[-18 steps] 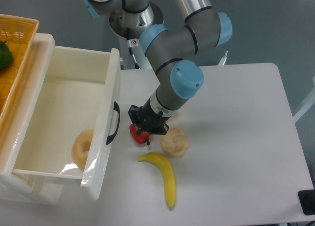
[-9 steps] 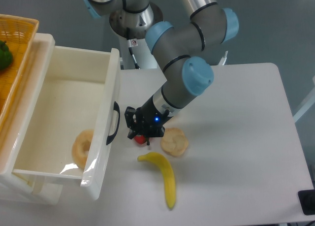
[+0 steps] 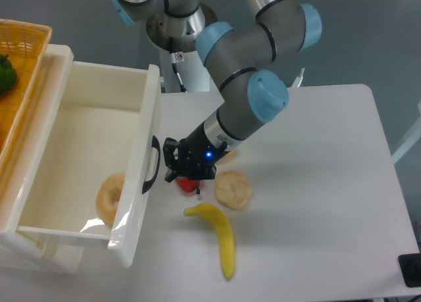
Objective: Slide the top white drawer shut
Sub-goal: 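Bring the gripper against the white drawer front beside its black handle, then push the white drawer inward into the cabinet with the gripper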
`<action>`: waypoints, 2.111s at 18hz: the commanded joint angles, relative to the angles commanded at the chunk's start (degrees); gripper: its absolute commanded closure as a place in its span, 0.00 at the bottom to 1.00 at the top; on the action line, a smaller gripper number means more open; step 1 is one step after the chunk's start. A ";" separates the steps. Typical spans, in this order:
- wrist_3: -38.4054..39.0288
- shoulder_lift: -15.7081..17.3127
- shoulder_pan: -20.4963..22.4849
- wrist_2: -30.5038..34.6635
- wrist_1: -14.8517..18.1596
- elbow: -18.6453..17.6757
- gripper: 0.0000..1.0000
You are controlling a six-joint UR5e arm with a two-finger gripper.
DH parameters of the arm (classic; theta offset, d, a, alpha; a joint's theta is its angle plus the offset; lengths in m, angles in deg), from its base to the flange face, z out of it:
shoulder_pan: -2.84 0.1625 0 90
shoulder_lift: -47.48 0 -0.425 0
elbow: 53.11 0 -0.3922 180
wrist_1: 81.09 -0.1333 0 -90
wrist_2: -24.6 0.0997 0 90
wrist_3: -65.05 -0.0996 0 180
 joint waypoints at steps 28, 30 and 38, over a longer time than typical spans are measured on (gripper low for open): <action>4.39 2.20 -6.76 -0.70 3.44 0.18 0.90; 5.44 1.85 -7.12 -0.53 3.17 0.18 0.90; 6.41 1.41 -9.49 -0.18 3.17 0.18 0.90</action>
